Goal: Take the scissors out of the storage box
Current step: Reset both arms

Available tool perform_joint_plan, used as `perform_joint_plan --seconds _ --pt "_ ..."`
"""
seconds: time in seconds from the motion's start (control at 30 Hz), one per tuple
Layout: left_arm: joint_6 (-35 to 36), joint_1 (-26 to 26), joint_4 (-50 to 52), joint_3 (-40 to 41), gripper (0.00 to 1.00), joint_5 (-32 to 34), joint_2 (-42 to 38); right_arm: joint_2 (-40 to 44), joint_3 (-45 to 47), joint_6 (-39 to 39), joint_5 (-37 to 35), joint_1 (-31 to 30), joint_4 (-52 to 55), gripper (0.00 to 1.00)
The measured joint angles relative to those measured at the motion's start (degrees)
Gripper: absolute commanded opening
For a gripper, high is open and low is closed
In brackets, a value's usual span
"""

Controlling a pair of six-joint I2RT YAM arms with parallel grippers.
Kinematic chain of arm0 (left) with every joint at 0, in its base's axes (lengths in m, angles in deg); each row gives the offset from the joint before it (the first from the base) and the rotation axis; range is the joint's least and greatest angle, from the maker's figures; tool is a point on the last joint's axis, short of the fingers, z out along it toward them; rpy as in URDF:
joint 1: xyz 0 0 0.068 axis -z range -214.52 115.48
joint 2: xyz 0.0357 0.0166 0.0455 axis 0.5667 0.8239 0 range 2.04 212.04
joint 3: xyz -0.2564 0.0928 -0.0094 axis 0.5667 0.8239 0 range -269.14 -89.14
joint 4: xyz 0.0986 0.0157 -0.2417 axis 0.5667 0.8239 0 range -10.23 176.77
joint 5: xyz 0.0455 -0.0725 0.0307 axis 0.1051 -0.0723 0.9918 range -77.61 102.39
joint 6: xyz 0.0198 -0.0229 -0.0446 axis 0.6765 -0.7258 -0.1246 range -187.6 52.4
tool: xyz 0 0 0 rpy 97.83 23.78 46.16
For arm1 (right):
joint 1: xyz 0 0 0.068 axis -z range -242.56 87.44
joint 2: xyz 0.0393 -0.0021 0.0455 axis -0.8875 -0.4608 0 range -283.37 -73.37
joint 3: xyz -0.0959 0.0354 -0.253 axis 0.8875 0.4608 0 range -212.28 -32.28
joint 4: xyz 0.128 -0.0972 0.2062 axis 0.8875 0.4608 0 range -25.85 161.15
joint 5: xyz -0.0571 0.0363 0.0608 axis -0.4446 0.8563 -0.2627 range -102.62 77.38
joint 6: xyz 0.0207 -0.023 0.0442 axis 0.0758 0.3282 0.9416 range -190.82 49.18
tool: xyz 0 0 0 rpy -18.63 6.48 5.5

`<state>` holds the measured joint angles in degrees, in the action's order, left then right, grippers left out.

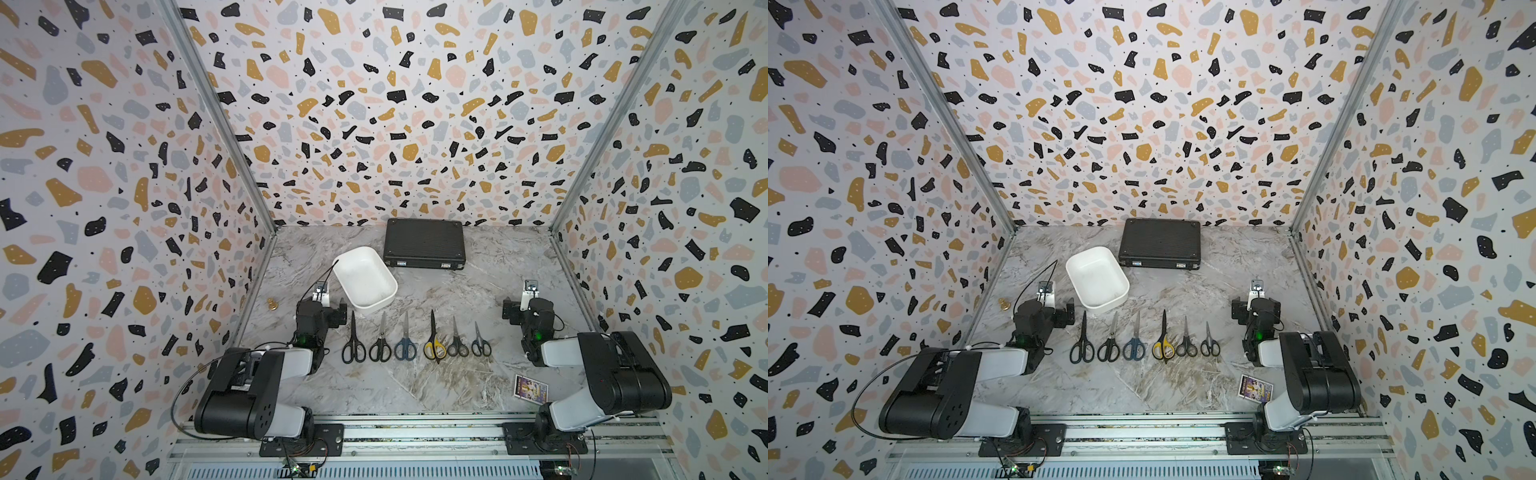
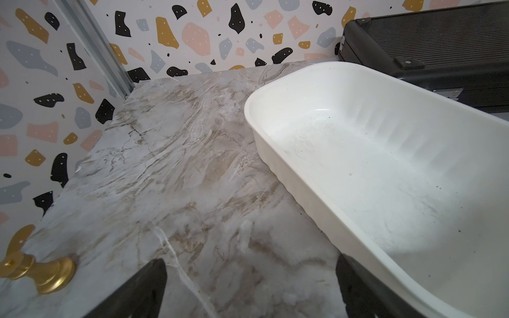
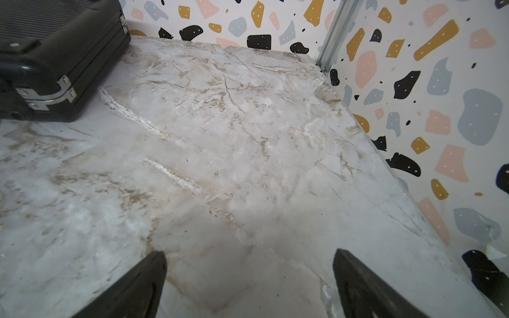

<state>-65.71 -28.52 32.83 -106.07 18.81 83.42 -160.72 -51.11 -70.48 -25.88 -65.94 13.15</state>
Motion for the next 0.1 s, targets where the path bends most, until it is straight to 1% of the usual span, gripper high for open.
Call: perform_joint_plan --seconds 0.1 --pt "0.0 0.0 0.4 -0.1 1.0 0.0 0.1 0.0 0.0 0.0 0.0 0.0 0.0 1.0"
